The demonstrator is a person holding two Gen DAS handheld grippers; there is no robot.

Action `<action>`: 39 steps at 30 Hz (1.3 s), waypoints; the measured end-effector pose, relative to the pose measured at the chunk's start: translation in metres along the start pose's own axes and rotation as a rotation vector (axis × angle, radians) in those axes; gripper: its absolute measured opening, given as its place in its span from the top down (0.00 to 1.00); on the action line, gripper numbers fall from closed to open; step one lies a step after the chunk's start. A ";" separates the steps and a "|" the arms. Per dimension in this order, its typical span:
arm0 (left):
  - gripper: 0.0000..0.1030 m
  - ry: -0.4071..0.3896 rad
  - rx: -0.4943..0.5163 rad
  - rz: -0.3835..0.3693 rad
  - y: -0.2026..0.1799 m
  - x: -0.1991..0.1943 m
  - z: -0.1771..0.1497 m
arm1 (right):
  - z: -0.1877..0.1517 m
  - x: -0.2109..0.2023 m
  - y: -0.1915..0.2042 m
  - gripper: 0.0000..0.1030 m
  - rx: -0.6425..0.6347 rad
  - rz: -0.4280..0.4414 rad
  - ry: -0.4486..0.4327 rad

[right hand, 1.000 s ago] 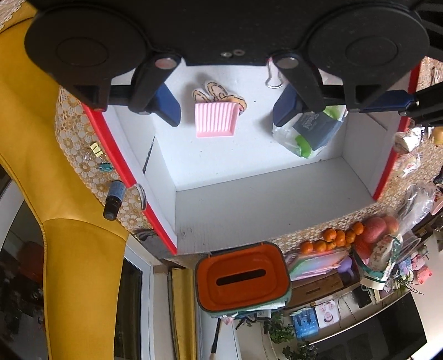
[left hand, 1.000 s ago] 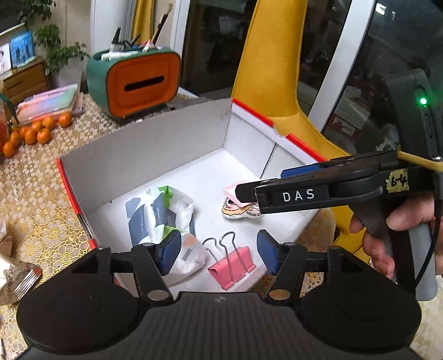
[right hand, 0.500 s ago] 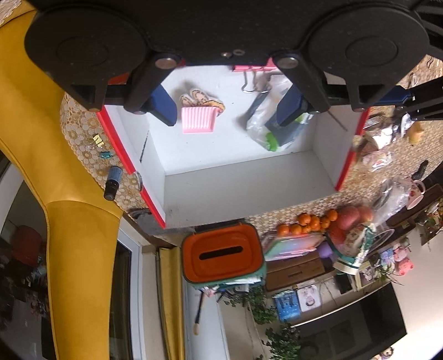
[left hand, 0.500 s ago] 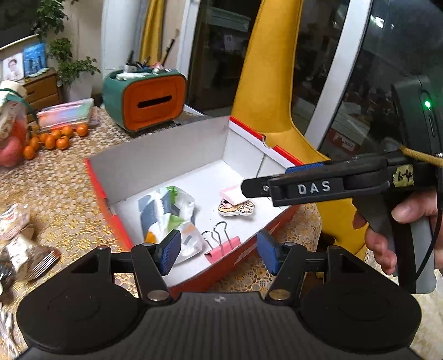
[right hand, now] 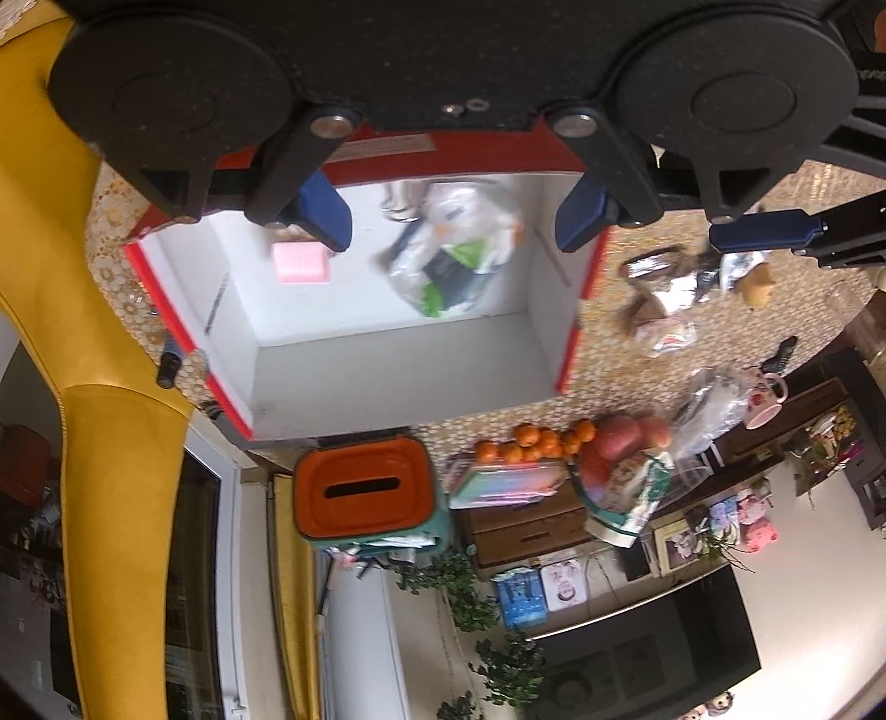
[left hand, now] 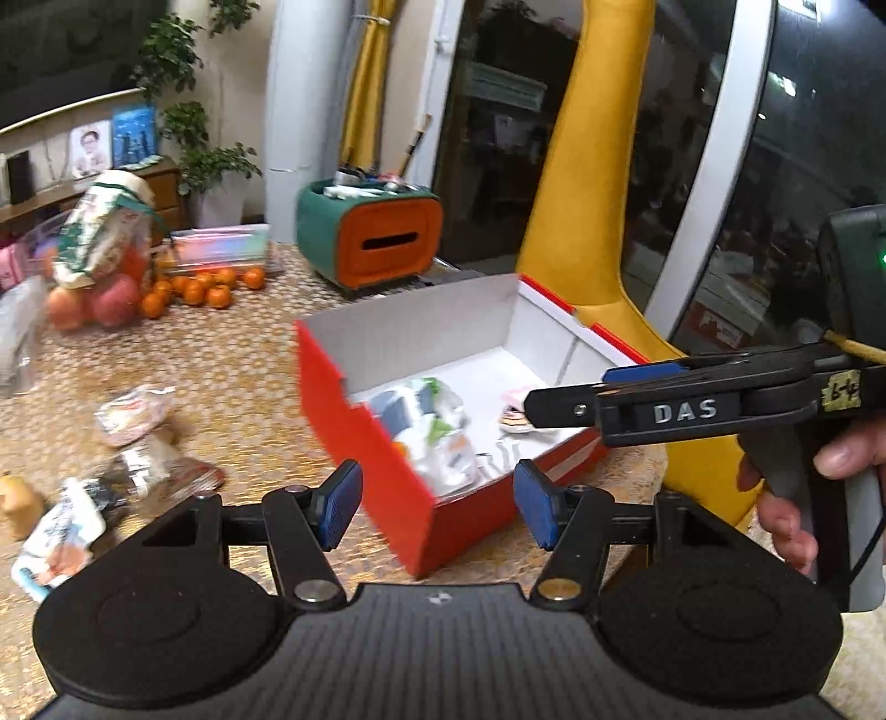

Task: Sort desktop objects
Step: 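Move both open tools back toward the table items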

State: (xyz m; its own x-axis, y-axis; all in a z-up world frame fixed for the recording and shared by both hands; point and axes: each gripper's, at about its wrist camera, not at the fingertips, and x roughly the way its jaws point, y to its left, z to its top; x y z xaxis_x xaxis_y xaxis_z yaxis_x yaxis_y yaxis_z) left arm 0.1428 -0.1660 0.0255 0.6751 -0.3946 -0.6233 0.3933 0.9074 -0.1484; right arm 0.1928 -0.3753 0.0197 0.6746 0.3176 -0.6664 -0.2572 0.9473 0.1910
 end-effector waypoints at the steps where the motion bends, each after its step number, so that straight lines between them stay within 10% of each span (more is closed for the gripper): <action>1: 0.43 -0.003 -0.003 0.009 0.006 -0.005 -0.002 | 0.000 -0.002 0.006 0.22 0.001 0.006 -0.005; 27: 0.31 -0.048 -0.165 0.193 0.168 -0.059 -0.057 | -0.025 0.054 0.174 0.15 -0.235 0.116 -0.039; 39: 0.00 -0.051 -0.239 0.256 0.219 -0.038 -0.062 | -0.029 0.096 0.187 0.08 -0.282 0.104 -0.007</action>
State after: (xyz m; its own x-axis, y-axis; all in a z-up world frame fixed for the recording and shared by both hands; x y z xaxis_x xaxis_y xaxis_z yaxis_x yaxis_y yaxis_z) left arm 0.1648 0.0568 -0.0314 0.7654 -0.1514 -0.6255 0.0543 0.9836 -0.1718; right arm 0.1891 -0.1685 -0.0298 0.6388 0.4134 -0.6489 -0.5066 0.8608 0.0497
